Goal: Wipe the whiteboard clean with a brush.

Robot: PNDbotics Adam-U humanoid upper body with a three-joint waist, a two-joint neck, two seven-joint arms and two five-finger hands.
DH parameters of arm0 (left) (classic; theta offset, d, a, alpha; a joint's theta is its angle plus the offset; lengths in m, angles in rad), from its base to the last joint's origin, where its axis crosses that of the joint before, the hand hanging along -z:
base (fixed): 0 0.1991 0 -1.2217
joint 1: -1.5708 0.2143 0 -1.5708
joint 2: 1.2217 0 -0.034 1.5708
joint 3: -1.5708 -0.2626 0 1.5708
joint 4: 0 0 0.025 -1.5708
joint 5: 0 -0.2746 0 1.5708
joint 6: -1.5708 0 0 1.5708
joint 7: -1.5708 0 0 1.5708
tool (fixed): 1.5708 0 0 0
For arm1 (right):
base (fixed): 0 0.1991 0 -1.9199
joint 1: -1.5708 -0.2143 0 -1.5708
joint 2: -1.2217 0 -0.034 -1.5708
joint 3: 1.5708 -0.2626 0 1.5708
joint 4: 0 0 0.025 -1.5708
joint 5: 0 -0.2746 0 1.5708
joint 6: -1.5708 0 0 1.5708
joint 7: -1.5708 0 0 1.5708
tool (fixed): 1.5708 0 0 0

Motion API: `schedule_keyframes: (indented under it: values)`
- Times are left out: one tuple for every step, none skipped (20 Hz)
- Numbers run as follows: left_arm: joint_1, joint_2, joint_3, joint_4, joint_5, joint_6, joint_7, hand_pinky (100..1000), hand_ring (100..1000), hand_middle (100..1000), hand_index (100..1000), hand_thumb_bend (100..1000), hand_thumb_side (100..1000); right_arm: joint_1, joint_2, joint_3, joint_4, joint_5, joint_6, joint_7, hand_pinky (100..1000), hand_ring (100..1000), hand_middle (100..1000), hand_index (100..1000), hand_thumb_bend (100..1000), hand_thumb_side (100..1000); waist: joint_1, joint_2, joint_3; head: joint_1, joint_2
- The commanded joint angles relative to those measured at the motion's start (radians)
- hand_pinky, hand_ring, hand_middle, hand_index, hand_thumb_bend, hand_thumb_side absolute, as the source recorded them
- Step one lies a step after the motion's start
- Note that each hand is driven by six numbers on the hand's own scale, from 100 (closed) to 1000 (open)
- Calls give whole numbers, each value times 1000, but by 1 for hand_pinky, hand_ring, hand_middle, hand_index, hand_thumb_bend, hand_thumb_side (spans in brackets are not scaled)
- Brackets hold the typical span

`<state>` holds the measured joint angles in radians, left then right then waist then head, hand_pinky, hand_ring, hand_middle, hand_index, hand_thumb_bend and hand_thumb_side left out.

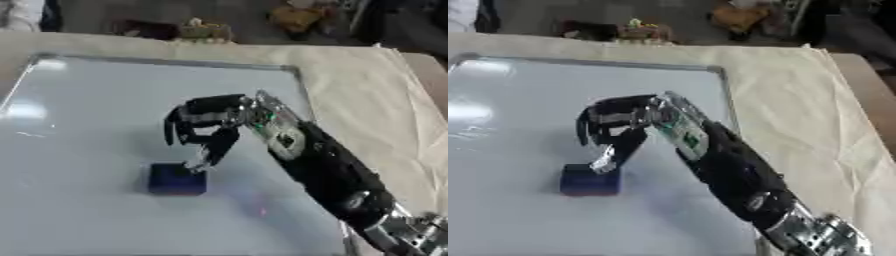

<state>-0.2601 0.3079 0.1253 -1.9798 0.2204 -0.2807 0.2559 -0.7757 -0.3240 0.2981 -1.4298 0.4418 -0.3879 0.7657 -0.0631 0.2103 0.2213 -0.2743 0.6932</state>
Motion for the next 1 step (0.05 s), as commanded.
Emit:
schedule_keyframes:
  values:
    - [-12,27,4,-20,1,-5,6,352,407,459,500,100,855,-25,-61,-75,-105,-60,-86,86,550,598,659,143,570,867,12,-19,-2,11,3]
